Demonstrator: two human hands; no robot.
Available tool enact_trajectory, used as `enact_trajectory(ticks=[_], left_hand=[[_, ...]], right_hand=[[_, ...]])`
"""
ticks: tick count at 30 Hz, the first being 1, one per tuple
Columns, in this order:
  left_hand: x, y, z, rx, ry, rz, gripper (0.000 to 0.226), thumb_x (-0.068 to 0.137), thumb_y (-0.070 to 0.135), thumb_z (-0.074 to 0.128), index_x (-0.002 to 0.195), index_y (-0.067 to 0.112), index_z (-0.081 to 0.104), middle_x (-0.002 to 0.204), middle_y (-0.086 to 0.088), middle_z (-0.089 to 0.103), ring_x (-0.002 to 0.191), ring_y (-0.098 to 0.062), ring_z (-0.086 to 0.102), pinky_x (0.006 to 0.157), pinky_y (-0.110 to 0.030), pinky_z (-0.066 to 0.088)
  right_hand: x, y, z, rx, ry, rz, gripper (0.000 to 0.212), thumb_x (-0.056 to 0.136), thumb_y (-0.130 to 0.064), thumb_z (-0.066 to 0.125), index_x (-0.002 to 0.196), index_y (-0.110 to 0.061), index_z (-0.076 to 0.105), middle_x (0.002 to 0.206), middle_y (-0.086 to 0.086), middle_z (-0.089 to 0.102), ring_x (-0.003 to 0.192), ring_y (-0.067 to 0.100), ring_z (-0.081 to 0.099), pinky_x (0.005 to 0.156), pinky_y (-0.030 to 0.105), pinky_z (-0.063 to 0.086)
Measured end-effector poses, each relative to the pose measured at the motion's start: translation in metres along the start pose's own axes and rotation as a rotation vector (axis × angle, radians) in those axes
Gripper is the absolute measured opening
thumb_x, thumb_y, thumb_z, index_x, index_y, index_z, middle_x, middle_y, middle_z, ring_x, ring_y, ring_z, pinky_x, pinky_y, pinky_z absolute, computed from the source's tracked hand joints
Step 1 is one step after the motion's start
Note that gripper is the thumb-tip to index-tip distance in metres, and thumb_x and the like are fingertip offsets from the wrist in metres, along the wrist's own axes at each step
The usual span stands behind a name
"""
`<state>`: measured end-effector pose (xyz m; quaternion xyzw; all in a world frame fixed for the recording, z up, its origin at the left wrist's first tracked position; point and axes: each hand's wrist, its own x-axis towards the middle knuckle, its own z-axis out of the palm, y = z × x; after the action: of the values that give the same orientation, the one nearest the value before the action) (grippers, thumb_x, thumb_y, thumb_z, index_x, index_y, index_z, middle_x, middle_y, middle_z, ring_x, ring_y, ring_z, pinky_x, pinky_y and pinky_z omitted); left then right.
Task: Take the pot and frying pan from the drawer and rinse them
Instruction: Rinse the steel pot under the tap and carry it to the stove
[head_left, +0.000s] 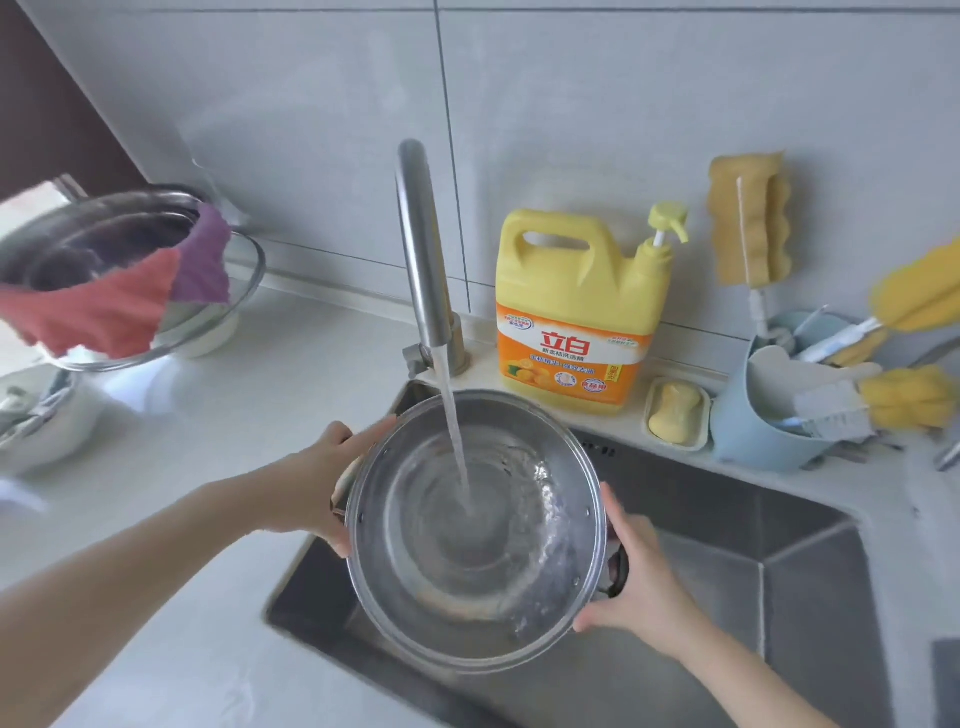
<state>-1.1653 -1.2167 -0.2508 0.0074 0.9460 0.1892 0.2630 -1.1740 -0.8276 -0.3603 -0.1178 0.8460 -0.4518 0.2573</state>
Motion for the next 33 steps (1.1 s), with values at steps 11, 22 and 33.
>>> enact_trajectory(ticks=[11,22,33], left_hand=[[0.006,0.012,0.015,-0.208,-0.254,0.042,0.136,0.055,0.04,0.093,0.151,0.049,-0.004,0.146,0.025,0.027,0.139,-0.006,0.025,0.115,-0.03,0.021],[-0.003,0.022,0.009,0.068,0.252,0.069,0.145,0.05,0.055,0.089,0.141,0.058,-0.024,0.114,0.005,0.029,0.079,-0.02,0.057,0.074,-0.032,0.047],[0.019,0.037,0.087,0.049,0.678,0.171,0.154,0.041,0.042,0.096,0.153,0.04,-0.01,0.109,-0.008,0.044,0.064,-0.027,0.061,0.051,-0.033,0.055]], right_hand=[[0.003,-0.044,-0.096,-0.354,-0.212,0.033,0.145,0.03,-0.062,0.093,0.142,-0.066,0.001,0.149,-0.019,0.035,0.142,0.005,0.029,0.114,0.04,0.034],[-0.012,-0.037,-0.055,-0.191,0.158,-0.165,0.143,0.047,-0.024,0.096,0.147,-0.056,0.0,0.125,-0.014,0.028,0.112,0.024,0.051,0.078,0.001,0.04],[-0.05,-0.01,-0.071,-0.55,0.436,-0.255,0.141,0.056,-0.029,0.094,0.144,-0.061,-0.011,0.124,-0.003,0.031,0.078,0.011,0.055,0.069,0.033,0.056]])
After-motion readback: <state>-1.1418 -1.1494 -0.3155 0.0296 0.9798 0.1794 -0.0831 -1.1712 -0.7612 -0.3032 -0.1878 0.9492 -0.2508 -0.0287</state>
